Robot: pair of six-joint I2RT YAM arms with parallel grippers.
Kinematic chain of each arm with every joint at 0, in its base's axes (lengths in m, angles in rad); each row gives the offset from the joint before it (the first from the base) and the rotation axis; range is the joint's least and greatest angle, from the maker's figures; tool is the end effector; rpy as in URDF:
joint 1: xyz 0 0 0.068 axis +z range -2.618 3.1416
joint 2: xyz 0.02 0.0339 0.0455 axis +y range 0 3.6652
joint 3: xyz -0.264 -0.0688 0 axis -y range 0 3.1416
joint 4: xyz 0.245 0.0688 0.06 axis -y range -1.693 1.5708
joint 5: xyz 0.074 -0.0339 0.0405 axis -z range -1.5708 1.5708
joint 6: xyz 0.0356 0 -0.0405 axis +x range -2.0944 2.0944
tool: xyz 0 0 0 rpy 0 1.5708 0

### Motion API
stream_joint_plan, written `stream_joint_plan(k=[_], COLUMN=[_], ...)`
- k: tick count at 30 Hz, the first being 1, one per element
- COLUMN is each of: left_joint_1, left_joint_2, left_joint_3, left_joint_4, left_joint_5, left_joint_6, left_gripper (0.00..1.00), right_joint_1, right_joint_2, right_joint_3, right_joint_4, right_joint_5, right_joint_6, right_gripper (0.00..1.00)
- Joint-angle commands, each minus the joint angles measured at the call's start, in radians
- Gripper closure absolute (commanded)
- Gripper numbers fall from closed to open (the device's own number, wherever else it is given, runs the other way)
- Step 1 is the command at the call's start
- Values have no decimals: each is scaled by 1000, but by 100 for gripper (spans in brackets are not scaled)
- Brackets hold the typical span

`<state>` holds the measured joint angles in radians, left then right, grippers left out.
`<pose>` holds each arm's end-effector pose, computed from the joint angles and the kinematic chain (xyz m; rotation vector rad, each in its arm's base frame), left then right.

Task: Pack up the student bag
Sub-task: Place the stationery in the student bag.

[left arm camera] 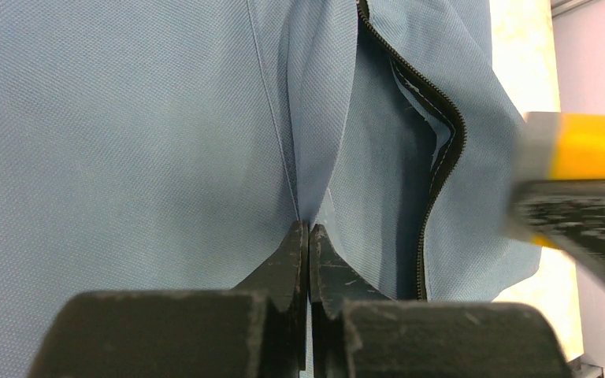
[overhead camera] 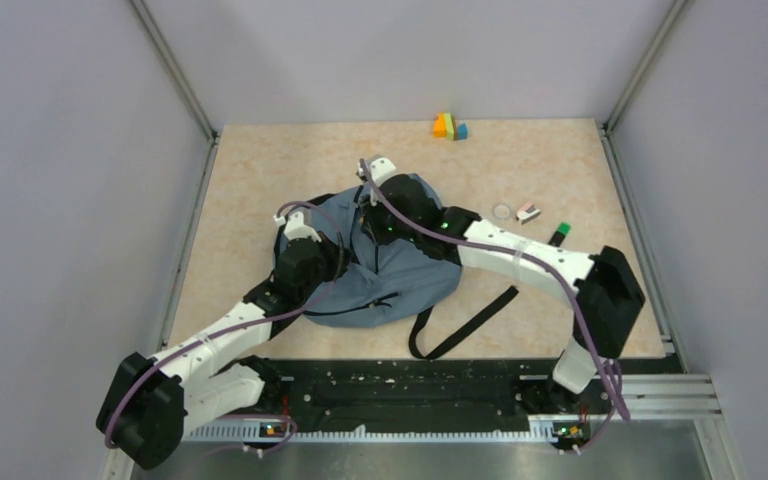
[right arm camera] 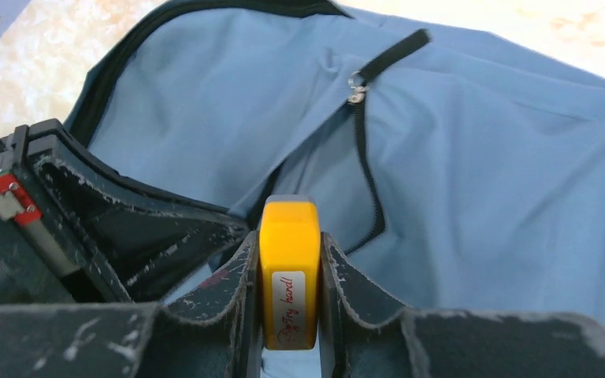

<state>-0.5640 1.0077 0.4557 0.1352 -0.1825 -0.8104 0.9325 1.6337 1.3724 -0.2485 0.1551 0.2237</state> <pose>0.1884 -0.1115 0.2152 -0.3725 2.0162 -0.7003 0.2333 0.3052 0.3184 -0.6444 2.0196 0.5410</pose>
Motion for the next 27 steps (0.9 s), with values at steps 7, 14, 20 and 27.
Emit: stream_joint_plan(k=[7,14,20,27], left_joint_1=[2,1,1,2], left_joint_2=[-5,2,10,16], left_joint_3=[5,11,11,13], left_joint_4=[9,15,22,23], left_joint_5=[22,28,31,33], left_joint_6=[-2,-4,-8,-10], left_gripper=[100,100,100,100], right_joint_1=[68,128,137,139], right_joint_2=[205,332,356,347], right_joint_3=[187,325,342,358], right_joint_4=[-83,-228,-278,-276], right_joint_5=[128,403,552,502], right_joint_6=[57,5,-32,-33], right_gripper=[100,98,77,40])
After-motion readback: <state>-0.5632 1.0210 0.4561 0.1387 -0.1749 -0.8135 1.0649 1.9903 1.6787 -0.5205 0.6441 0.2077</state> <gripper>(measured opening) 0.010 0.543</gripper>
